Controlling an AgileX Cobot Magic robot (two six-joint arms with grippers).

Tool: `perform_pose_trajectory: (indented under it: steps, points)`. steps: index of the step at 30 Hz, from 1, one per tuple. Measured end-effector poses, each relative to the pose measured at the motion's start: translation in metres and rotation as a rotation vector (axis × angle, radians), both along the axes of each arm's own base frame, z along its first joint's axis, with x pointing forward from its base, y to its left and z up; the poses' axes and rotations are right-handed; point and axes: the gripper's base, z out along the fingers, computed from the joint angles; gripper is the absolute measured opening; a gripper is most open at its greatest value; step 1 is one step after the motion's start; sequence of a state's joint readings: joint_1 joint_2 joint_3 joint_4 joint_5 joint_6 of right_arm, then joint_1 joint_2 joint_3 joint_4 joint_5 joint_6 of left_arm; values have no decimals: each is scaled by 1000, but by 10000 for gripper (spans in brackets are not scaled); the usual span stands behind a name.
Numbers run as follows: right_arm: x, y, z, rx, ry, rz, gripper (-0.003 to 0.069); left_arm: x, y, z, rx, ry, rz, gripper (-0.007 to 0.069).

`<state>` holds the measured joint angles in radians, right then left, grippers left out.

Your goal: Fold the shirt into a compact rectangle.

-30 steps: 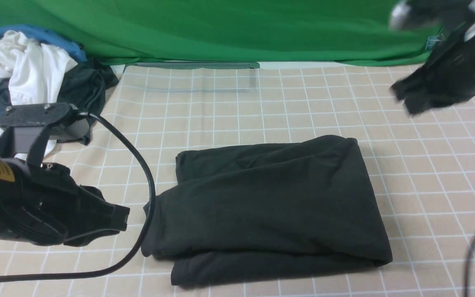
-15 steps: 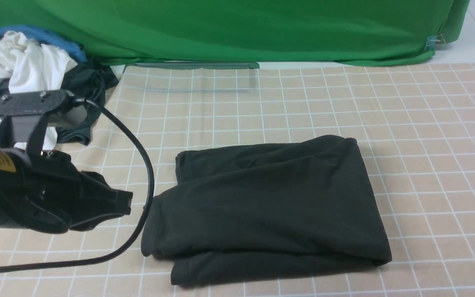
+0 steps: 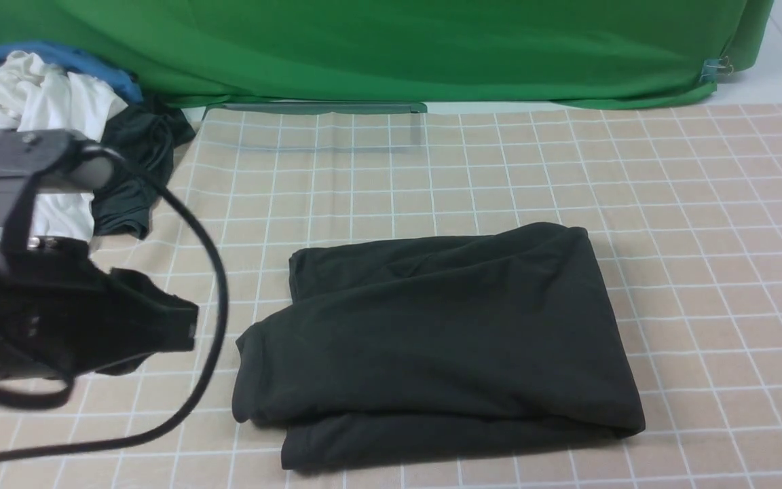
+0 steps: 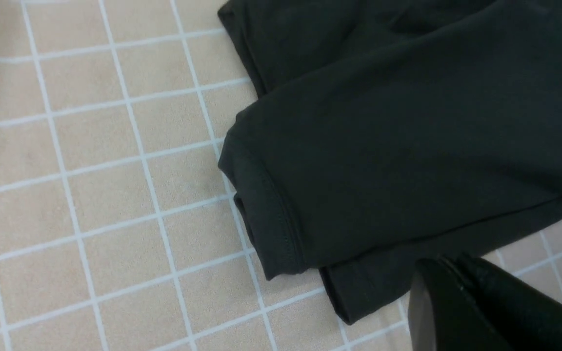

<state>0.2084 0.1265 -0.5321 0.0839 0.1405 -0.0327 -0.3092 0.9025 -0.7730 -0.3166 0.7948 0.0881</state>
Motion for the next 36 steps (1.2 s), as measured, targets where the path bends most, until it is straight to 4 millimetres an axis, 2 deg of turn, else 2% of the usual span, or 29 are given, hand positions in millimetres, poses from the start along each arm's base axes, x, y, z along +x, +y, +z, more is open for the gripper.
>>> perform_pose_trajectory:
  steps: [9, 14, 24, 28, 31, 34, 36]
  points:
    - [0, 0, 0, 0, 0, 0, 70, -53, 18, 37, -59, -274, -12, 18]
    - [0, 0, 0, 0, -1, 0, 71, -75, 24, 48, -100, -374, -9, 18]
    - [0, 0, 0, 0, -1, 0, 80, -77, 29, 54, -60, -468, -5, 18]
    - [0, 0, 0, 0, -1, 0, 90, -71, 32, 57, -53, -600, 34, 18]
    - [0, 0, 0, 0, 0, 0, 92, -71, 37, 46, -28, -732, 78, 18]
    - [0, 0, 0, 0, -1, 0, 97, -76, 43, 23, 10, -841, 105, 18]
    - [0, 0, 0, 0, -1, 0, 104, -82, 49, -9, 47, -876, 139, 18]
